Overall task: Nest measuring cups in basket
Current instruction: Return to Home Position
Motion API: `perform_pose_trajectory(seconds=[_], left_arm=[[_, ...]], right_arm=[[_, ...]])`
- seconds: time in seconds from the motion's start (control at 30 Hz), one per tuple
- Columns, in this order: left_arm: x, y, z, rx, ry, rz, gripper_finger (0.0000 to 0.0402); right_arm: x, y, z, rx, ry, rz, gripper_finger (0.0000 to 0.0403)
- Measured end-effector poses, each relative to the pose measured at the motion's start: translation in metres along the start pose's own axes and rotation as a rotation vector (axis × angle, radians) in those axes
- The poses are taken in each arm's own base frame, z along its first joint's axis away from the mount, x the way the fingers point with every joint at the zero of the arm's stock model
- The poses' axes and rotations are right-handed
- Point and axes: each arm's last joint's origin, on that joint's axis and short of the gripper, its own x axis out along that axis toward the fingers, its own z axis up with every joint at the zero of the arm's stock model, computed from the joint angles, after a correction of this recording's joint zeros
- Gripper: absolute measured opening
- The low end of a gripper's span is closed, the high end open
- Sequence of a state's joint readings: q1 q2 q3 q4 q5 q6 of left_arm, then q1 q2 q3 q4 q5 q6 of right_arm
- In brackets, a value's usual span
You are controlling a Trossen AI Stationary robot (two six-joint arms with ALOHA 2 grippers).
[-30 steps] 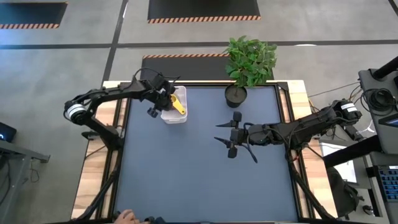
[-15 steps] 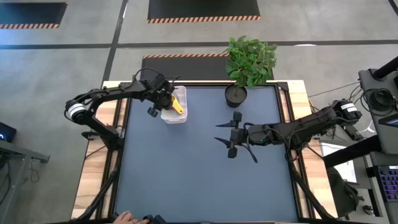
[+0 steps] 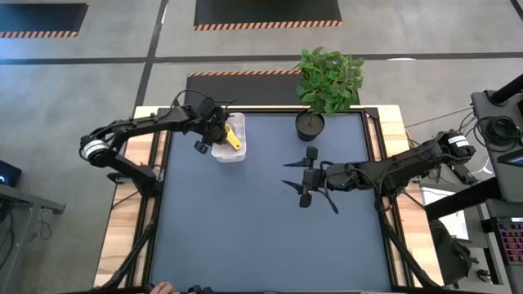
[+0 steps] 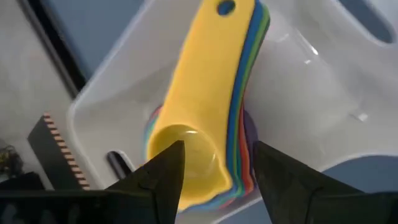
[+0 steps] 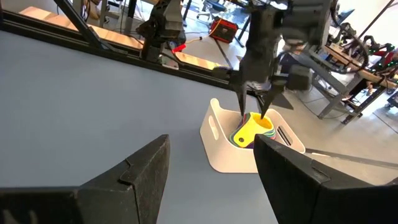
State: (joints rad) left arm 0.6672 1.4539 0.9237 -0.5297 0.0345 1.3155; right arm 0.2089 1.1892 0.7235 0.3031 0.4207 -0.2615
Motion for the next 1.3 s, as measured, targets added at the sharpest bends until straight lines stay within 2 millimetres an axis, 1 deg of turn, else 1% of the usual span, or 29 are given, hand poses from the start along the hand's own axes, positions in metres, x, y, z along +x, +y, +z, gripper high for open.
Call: perform_pose_trajectory(seconds=[0.1,0.17,0.23,0.3,0.37,0.43,0.5,0.6,0.67,0.77,0.83,0.9,1.03,1.2,1.3], left_arm=[[-0.016,0.002,0.006,-0.019,-0.015,0.029,0.0169],[-0.031,0.002,0.015,-0.06,-0.035,0.038,0.0169],[-0.049,0.005,0.027,-0.166,-0.074,0.064,0.0168],[-0.07,0.006,0.041,-0.34,-0.129,0.084,0.0163],[-0.091,0.004,0.056,-0.458,-0.216,0.084,0.0148],[-0.111,-0.008,0.072,-0.479,-0.336,0.038,0.0122],[-0.128,-0.024,0.091,-0.448,-0.459,0.023,0.0088],[-0.145,-0.057,0.111,-0.37,-0.576,0.03,0.0031],[-0.154,-0.076,0.12,-0.333,-0.668,0.084,0.0008],[-0.159,-0.1,0.121,-0.302,-0.772,0.157,0.0013],[-0.158,-0.113,0.115,-0.303,-0.829,0.191,0.0012],[-0.155,-0.12,0.107,-0.328,-0.884,0.227,0.0005],[-0.143,-0.135,0.086,-0.372,-0.935,0.266,0.0001],[-0.133,-0.149,0.063,-0.426,-0.995,0.319,0.0],[-0.13,-0.155,0.053,-0.46,-1.019,0.333,0.0]], right_arm=[[0.0,0.0,0.0,-0.002,0.0,0.0,0.0221],[0.0,0.0,0.0,-0.019,0.0,0.0,0.0221],[0.0,0.0,0.0,-0.049,0.0,0.0,0.0221],[0.0,0.0,0.001,-0.075,-0.013,0.0,0.0221],[-0.001,0.0,0.003,-0.097,-0.052,0.019,0.0221],[-0.003,-0.001,0.003,-0.119,-0.092,0.036,0.0221],[-0.009,-0.002,0.003,-0.123,-0.114,0.045,0.0221],[-0.019,-0.011,-0.001,-0.108,-0.132,0.025,0.0221],[-0.025,-0.017,-0.007,-0.09,-0.139,0.011,0.0221],[-0.036,-0.027,-0.018,-0.04,-0.175,-0.002,0.0221],[-0.041,-0.033,-0.025,-0.004,-0.202,-0.023,0.0221],[-0.046,-0.038,-0.036,0.015,-0.192,-0.045,0.0221],[-0.051,-0.044,-0.048,0.037,-0.176,-0.077,0.0221],[-0.056,-0.049,-0.054,0.039,-0.178,-0.102,0.0221],[-0.062,-0.05,-0.058,0.037,-0.19,-0.113,0.0221]])
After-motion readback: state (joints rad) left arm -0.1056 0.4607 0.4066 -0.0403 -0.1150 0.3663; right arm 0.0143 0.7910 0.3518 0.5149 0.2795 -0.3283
